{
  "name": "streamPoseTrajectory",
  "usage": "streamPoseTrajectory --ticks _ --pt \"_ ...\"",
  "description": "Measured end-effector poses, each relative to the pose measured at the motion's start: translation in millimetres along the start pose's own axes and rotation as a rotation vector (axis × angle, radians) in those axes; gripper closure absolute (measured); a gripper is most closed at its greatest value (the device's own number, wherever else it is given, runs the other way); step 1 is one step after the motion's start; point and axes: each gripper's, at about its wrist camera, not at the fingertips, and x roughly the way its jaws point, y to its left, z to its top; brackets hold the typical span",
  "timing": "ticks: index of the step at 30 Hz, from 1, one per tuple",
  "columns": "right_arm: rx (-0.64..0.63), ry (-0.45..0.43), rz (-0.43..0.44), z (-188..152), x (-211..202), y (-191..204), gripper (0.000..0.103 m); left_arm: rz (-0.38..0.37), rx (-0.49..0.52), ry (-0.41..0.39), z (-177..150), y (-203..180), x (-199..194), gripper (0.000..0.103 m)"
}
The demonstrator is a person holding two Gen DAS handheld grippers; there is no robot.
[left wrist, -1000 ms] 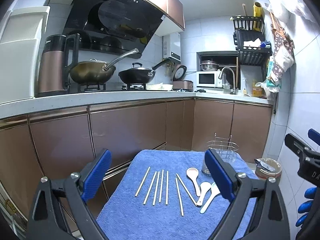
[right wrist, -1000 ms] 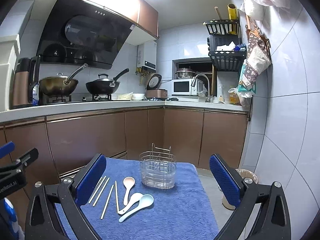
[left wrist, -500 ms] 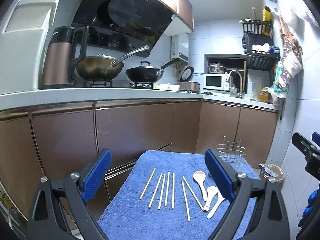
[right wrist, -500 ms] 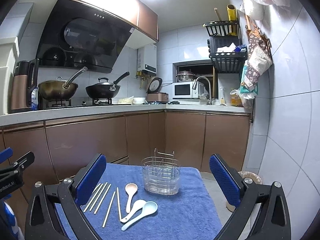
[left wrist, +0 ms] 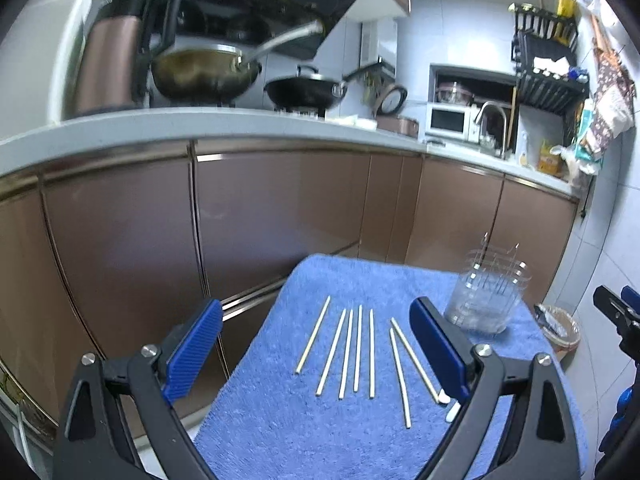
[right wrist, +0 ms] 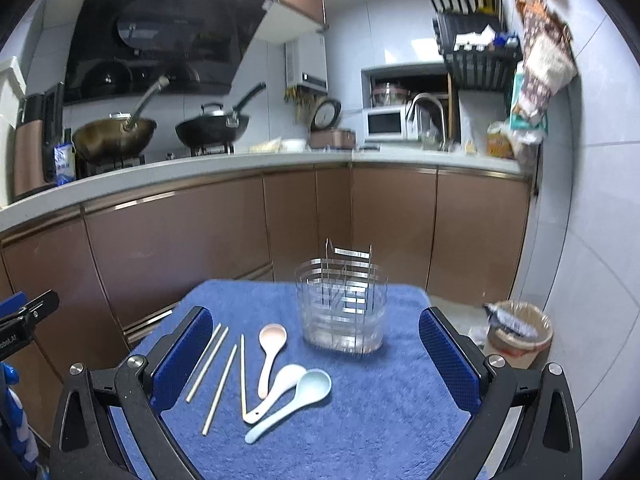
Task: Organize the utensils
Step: 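Grasp a wooden chopstick with the left tool while the right tool grasps the light blue spoon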
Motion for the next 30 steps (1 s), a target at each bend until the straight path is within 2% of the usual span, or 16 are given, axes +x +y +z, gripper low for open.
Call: streamPoseTrajectory --ticks 2,7,9,12,16,20,23,30 --pt "0.011 0.038 0.02 -5 13 -5 0.003 -0.003 0.006 0.036 -3 -1 13 0.009" --pt "0.046 0.166 0.077 -21 52 -20 0.024 -0.029 0.015 0.13 -11 -5 48 0.009" --pt "0.059 0.228 0.111 -29 70 -26 0.041 -0.051 0.012 0.176 -14 -8 63 0.009" --pt "0.079 0.314 0.16 -43 96 -34 0.056 -0.089 -0.007 0.251 -18 -10 88 0.01" --pt "0.091 0.407 0.214 -62 125 -43 0.063 -0.144 -0.032 0.357 -20 -18 123 0.023" --pt "0.119 0.479 0.287 -75 152 -52 0.071 -0.201 -0.054 0.443 -21 -33 155 0.029" --pt "0.134 0.516 0.329 -80 169 -58 0.073 -0.257 -0.086 0.522 -21 -47 182 0.034" --pt "0.14 0.578 0.362 -87 200 -72 0.073 -0.295 -0.106 0.66 -30 -79 239 0.039"
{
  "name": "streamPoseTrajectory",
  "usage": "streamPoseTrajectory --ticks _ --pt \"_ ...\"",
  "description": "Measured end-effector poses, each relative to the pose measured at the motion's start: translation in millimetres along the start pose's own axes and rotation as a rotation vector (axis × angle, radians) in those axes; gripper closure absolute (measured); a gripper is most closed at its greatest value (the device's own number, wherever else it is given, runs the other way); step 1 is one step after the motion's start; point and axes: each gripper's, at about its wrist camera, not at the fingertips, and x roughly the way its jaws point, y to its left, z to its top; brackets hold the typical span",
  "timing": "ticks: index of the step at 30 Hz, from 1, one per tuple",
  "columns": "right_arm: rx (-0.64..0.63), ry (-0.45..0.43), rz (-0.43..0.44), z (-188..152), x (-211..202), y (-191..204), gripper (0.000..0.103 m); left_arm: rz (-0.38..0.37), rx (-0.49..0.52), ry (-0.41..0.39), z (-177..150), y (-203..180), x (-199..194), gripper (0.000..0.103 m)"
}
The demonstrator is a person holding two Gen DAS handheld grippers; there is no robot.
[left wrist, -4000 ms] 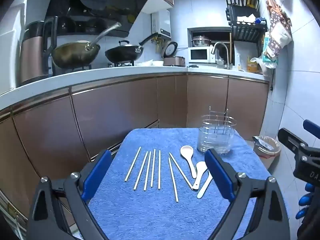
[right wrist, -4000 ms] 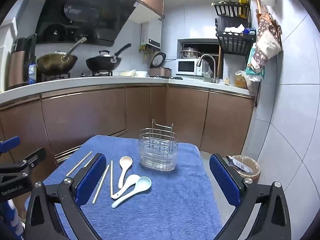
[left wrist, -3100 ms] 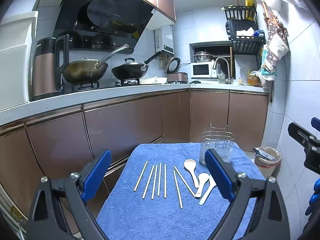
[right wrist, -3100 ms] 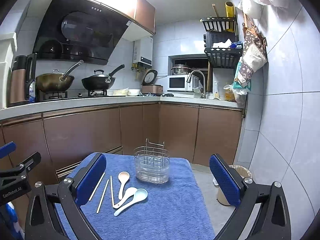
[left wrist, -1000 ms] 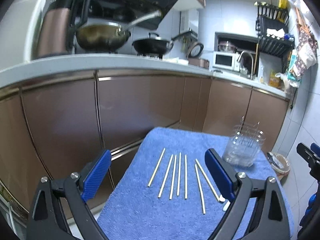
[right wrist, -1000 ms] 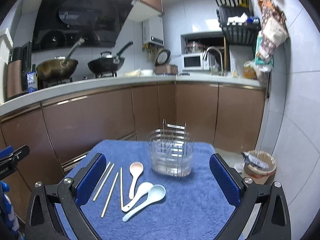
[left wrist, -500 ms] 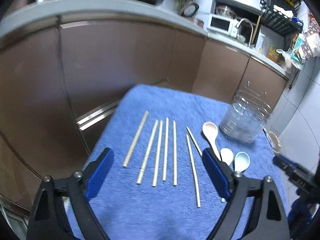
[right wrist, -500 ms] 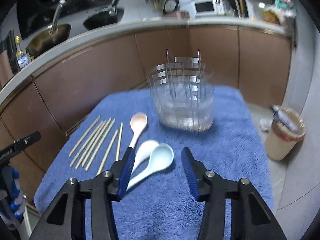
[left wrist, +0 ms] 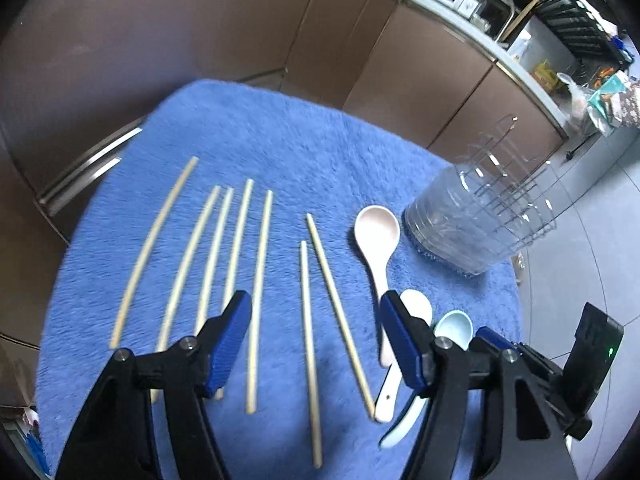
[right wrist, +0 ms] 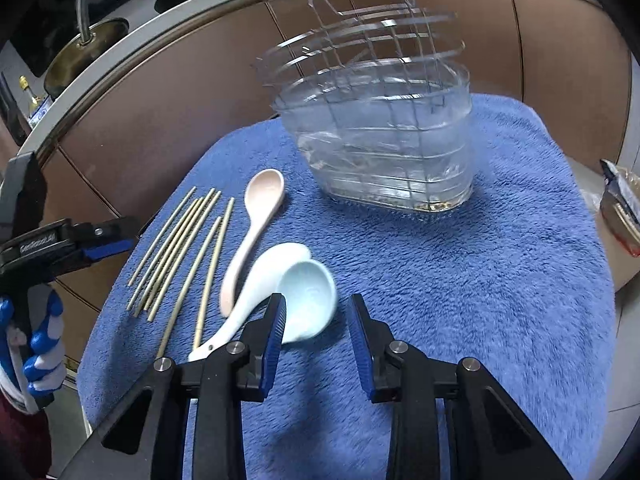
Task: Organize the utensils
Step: 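Grasp a wooden chopstick with the left tool while the right tool grasps the light blue spoon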
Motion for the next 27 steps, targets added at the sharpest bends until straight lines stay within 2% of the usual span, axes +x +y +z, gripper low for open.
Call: streamPoseTrajectory --ticks 8,12,15,22,27 --pt "-0.009 0.031 0.048 8 3 -17 0.073 0.036 -0.063 0.116 18 2 49 0.047" --pt "-0.021 0.041 0.066 12 6 -19 0.073 0.056 -0.087 0.148 21 4 64 0.048" --pt "-0.032 0.046 0.073 15 8 -20 0.073 0.054 -0.099 0.171 24 1 72 0.055" --pt "-0.043 0.05 0.089 23 11 -23 0.073 0.08 -0.093 0.186 35 -8 86 0.061" --pt "-0.05 0.052 0.096 25 6 -24 0.073 0.09 -0.079 0.186 38 -8 80 0.067"
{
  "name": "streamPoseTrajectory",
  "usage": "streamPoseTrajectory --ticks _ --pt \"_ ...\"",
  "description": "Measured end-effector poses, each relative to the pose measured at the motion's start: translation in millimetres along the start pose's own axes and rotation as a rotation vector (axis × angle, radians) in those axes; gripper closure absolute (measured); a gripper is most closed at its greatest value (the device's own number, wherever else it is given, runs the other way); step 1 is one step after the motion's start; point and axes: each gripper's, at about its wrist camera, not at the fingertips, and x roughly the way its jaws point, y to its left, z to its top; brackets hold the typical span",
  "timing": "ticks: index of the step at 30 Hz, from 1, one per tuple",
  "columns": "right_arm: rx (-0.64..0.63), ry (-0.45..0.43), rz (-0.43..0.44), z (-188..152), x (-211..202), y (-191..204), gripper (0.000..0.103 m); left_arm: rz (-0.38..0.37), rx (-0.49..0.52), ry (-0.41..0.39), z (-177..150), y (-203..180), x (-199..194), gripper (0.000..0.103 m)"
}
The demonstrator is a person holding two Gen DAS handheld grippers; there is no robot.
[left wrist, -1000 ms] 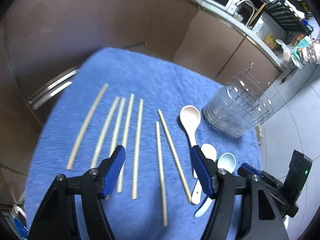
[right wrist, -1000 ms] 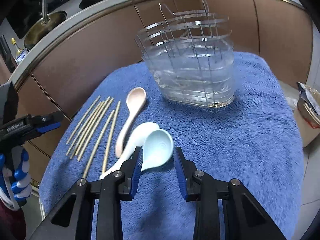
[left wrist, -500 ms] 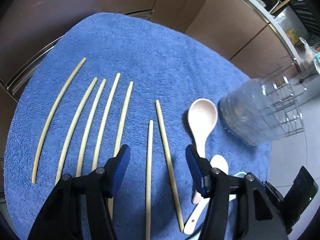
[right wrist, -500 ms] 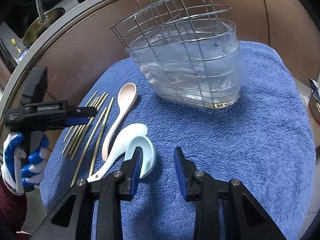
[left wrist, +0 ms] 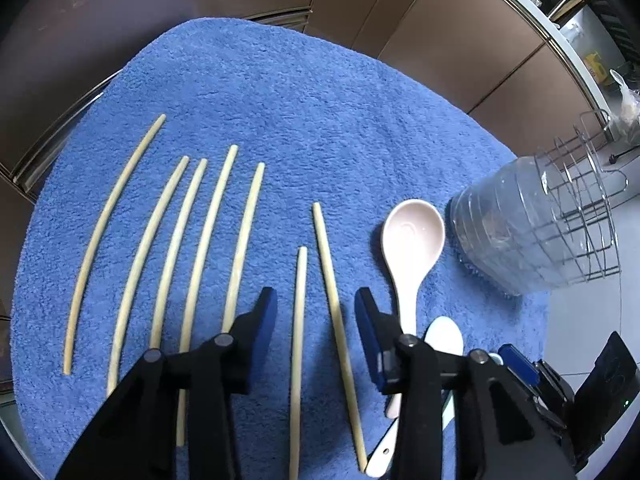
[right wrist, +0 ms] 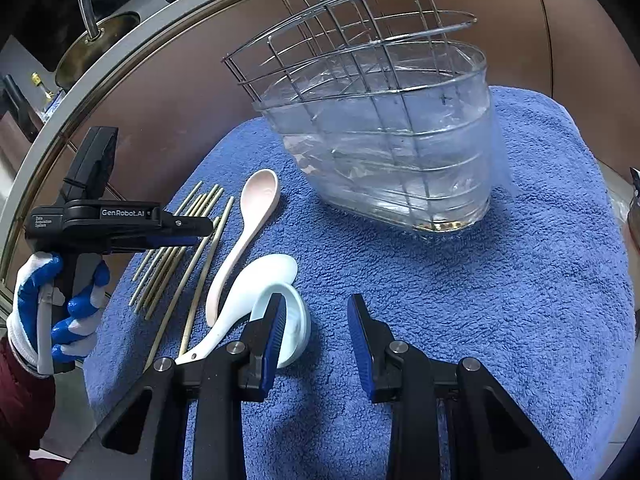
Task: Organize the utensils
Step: 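Grasp a wooden chopstick with the left tool while the right tool grasps the light blue spoon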
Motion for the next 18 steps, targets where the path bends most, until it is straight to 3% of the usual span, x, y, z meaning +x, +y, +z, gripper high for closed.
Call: streamPoseTrajectory --ticks 10,18 --pt "-0.017 0.021 0.005 -2 15 5 0.073 0.034 0.007 0.036 2 13 4 0.084" --pt "-0.033 0.06 0.029 2 34 3 0.075 0.061 0.042 0.053 6 -1 17 0.085"
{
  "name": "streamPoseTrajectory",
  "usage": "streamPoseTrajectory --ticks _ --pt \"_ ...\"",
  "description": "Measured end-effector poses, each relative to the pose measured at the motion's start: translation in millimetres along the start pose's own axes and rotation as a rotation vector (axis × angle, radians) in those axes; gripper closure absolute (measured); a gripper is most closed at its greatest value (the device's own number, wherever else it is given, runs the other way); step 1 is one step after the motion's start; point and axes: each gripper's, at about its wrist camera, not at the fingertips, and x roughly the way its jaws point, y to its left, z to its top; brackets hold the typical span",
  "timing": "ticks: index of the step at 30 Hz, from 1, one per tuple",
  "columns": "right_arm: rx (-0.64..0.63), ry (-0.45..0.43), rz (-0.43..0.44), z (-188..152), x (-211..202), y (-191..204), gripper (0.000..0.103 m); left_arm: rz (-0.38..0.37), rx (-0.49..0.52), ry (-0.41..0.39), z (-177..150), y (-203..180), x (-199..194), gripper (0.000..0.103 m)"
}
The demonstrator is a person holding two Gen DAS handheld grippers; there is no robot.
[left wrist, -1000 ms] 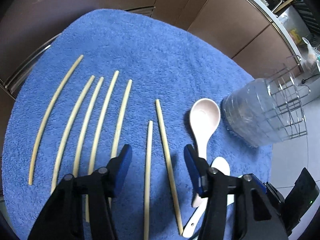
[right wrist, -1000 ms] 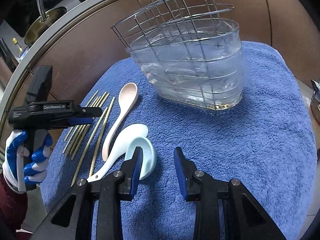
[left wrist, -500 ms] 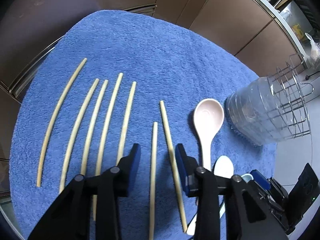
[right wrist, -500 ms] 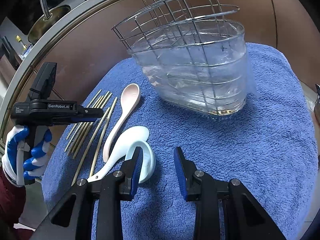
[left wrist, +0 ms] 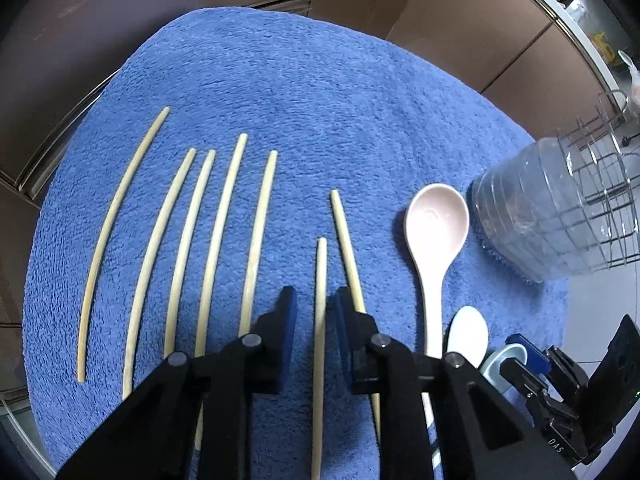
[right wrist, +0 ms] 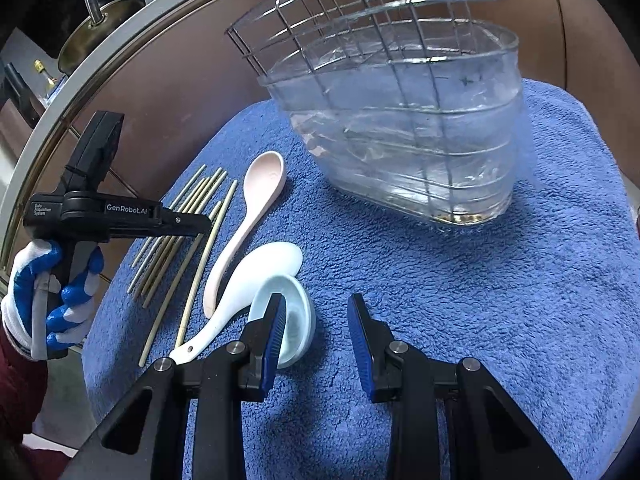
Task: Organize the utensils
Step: 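Grasp a wooden chopstick with the left tool while the right tool grasps the light blue spoon, then drop the chopstick into the clear holder with the left tool while the right tool drops the spoon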
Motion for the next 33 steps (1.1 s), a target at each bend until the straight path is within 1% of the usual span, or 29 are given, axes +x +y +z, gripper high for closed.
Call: streamPoseTrajectory --ticks 1,3,5,7,11,14,17,26,28,31,33 --pt "-0.006 0.006 0.004 1 2 0 0.077 0.009 0.007 -0.001 1 -2 0 0.086" --pt "-0.019 0.011 0.006 2 5 0 0.087 0.027 0.018 -0.005 1 -7 2 0.088" --pt "-0.031 0.015 0.021 1 5 -1 0.094 0.027 0.009 -0.009 0 -8 3 0.093" --pt "-0.059 0.013 0.017 1 6 3 0.094 0.02 -0.002 -0.011 -3 -8 3 0.098" --pt "-0.104 0.001 -0.006 -4 -2 14 0.094 0.004 -0.006 -0.032 -14 -7 -2 0.098" --pt "-0.118 -0.015 -0.029 -7 -12 21 0.095 -0.002 0.0 -0.072 -27 -6 -14 0.098" --pt "-0.125 -0.047 -0.066 -13 -30 31 0.095 -0.02 0.003 -0.128 -38 -3 -37 0.098" --pt "-0.164 -0.17 -0.201 -26 -92 75 0.096 -0.112 0.016 -0.338 -77 10 -135 0.099" --pt "-0.173 -0.193 -0.233 -29 -107 84 0.096 -0.122 0.015 -0.376 -84 8 -149 0.099" --pt "-0.192 -0.232 -0.294 -32 -129 101 0.096 -0.16 0.018 -0.46 -97 10 -182 0.099" --pt "-0.209 -0.265 -0.33 -32 -147 110 0.096 -0.185 0.028 -0.532 -103 8 -205 0.099"
